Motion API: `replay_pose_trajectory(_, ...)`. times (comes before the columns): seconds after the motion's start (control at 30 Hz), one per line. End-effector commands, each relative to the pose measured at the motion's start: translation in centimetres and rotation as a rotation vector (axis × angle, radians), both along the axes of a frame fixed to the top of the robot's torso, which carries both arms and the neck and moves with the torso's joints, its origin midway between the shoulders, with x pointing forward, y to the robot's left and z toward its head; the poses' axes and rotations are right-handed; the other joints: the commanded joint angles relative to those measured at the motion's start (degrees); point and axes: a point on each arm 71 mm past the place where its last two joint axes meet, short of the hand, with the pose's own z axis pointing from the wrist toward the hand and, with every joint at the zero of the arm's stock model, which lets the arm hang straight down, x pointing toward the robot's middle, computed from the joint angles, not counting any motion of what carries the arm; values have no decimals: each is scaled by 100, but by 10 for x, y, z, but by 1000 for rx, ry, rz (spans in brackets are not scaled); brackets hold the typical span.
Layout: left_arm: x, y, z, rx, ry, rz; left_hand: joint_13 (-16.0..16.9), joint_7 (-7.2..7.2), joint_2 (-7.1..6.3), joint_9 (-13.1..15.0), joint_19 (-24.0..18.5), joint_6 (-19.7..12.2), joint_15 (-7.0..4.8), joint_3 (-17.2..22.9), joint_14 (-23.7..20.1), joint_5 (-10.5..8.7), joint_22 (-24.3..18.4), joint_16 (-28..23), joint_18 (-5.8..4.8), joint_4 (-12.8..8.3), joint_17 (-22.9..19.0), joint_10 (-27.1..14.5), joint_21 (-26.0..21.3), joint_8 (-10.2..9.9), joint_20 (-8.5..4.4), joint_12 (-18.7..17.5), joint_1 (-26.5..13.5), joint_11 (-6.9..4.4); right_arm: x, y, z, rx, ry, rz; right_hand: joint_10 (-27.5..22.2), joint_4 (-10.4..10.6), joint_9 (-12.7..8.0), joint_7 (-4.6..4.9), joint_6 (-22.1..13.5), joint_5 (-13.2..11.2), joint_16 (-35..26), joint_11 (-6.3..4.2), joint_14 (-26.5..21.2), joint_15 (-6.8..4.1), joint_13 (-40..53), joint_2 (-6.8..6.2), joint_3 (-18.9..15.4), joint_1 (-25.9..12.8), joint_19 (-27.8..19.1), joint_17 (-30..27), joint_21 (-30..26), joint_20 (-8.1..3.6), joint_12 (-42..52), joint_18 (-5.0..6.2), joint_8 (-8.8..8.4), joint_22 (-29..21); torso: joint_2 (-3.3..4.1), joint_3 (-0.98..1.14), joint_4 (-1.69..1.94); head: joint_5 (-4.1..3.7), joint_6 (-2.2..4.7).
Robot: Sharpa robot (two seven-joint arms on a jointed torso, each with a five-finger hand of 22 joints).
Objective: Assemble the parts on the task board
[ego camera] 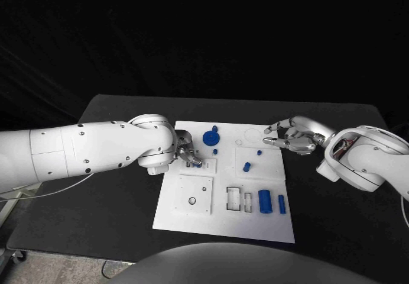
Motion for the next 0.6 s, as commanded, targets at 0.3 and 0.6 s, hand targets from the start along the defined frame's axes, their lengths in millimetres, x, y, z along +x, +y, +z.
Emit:
replay_pose_trajectory(0.3, -3, -1, -3, 11, 39, 12, 4164, -51, 19, 74, -55, 42, 0, 131, 603, -591, 135, 14, 13, 35, 1509, 998, -47, -58, 26, 860, -197, -363, -1, 1, -3, -5, 19, 5, 591, -40, -8, 13, 27, 35, -37, 44, 159, 40, 1507, -3, 14, 68, -57, 647, -57, -6, 22, 99, 18, 358, 6, -1, 3, 30, 0)
replay_pose_trajectory(0.6, -1, -3, -3, -7, 26, 16, 4164, -42, 43, 133, -57, 63, 9, 177, 603, -1004, 139, 14, 15, 63, 1509, 998, -60, -92, 36, 860, -308, -352, -1, 1, -4, -6, 23, 7, 591, -41, -11, 15, 23, 39, -61, 46, 150, 43, 1507, -1, 16, 79, -77, 632, -103, -4, 22, 108, 16, 340, 8, -2, 2, 41, 0)
